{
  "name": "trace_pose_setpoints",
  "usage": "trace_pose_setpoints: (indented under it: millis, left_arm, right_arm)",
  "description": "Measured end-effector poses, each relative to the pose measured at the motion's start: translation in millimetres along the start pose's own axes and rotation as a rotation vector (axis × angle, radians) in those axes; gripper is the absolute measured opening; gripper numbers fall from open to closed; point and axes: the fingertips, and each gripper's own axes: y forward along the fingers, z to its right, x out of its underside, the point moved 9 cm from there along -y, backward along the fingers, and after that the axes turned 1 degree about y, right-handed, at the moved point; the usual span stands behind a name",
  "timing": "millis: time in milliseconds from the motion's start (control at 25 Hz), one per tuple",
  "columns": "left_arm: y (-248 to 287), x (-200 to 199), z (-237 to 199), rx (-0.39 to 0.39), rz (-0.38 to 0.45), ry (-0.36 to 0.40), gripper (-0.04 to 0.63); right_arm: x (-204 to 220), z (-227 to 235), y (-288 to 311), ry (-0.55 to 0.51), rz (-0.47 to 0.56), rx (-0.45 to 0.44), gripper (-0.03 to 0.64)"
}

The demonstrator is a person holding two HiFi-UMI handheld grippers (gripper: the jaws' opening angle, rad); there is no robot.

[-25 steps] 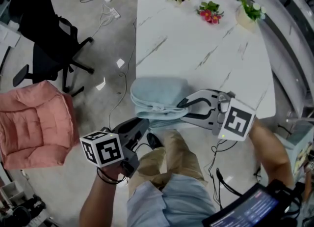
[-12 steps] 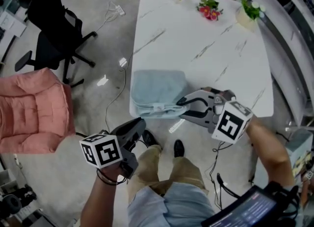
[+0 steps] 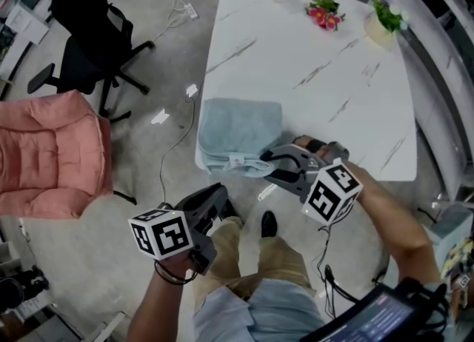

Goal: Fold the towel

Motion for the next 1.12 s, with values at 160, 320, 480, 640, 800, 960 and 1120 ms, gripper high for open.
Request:
trace_pose_setpoints:
  millis: [160, 320, 480, 640, 800, 960, 1120]
  left_arm:
    - [3, 5, -1, 0.004, 0.01, -0.009, 0.044]
    - [6, 10, -2, 0.004, 0.016, -0.012, 0.043]
    - [8, 13, -1, 0.006, 0.021, -0.015, 0.043]
    - [10, 13, 3, 0.008, 0.047, -0.022, 0.043]
    - [9, 12, 4, -0.002, 0.069, -0.025, 0.043]
    - [7, 12, 0, -0.015, 0.098, -0.038, 0.043]
    - [-4, 12, -11, -0.027, 0.137, -0.064, 0.043]
  right_arm:
    - [6, -8, 10, 0.009, -0.006, -0.026, 0.189]
    - [2, -7, 5, 0.057, 0.009, -0.069, 0.248]
    - [-11, 1, -14, 0.157, 0.064, -0.111, 0.313]
    - [-25, 13, -35, 0.213, 0.092, -0.107, 0.299]
    - [-49, 30, -38, 0.266, 0.125, -0.075, 0.224]
    - [-70, 45, -16, 0.256, 0.108, -0.101, 0.189]
    - [-80, 53, 20, 0.234, 0.061, -0.126, 0.137]
